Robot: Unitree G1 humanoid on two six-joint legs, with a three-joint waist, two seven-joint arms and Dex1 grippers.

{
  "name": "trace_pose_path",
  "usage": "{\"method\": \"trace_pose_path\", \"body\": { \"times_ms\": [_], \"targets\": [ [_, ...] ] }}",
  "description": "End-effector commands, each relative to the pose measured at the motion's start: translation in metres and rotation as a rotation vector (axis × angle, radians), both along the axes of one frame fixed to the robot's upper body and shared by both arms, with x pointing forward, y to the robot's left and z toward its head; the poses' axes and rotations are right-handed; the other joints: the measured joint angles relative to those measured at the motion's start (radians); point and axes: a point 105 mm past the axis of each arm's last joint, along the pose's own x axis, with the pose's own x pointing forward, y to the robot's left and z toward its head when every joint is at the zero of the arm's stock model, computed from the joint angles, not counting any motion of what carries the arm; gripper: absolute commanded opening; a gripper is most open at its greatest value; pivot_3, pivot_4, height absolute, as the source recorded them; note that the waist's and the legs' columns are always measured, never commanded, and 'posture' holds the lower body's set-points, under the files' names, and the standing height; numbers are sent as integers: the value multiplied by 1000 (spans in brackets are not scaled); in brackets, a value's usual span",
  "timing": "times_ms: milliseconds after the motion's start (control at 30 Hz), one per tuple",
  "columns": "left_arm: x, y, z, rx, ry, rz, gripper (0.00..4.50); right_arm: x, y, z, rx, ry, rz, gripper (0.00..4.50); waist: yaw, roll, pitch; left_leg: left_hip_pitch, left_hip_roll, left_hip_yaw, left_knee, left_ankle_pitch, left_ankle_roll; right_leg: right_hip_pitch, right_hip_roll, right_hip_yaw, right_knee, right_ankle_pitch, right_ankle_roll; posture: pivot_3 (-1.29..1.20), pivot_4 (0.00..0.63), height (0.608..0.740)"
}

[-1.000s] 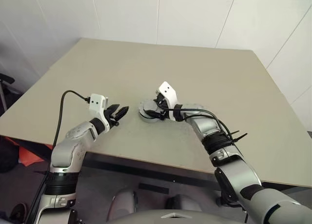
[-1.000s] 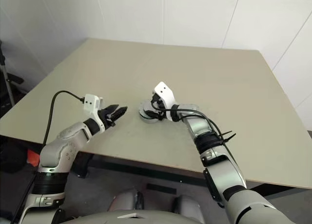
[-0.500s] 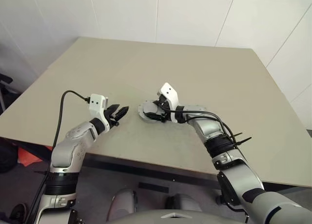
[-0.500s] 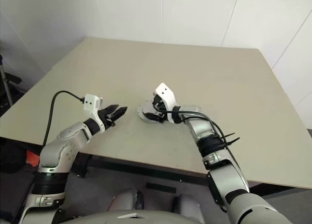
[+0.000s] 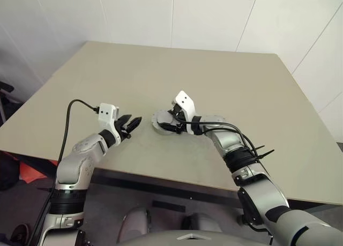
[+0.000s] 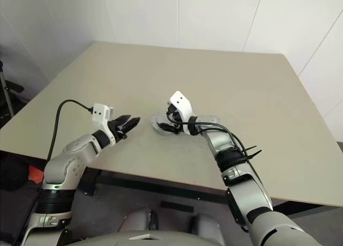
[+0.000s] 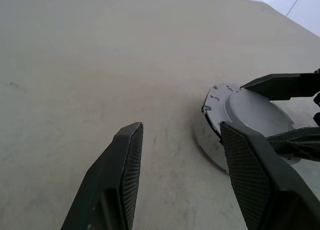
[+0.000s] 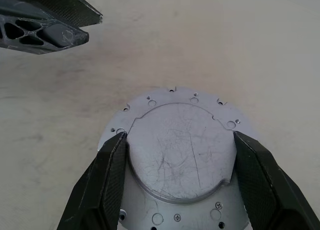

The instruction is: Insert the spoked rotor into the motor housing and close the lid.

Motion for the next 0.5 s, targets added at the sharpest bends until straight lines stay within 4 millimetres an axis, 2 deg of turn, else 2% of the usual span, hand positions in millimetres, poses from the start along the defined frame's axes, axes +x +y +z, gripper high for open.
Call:
{"method": "trace_pose_path", "body": {
  "times_ms": [33,500],
  "targets": [
    [0,-2,13,2,-53,-8,2600,2,-4,-7,-35,19,-23,3184,0,0,0,0,0,0,0,0,0,0,0,0,0,0,0,0,0,740],
    [0,-1,14,5,-56,-5,2600,0,-12,-27,-106,55,-29,3184,0,0,0,4,0,0,0,-1,1,3,0,0,0,0,0,0,0,740]
  ]
}}
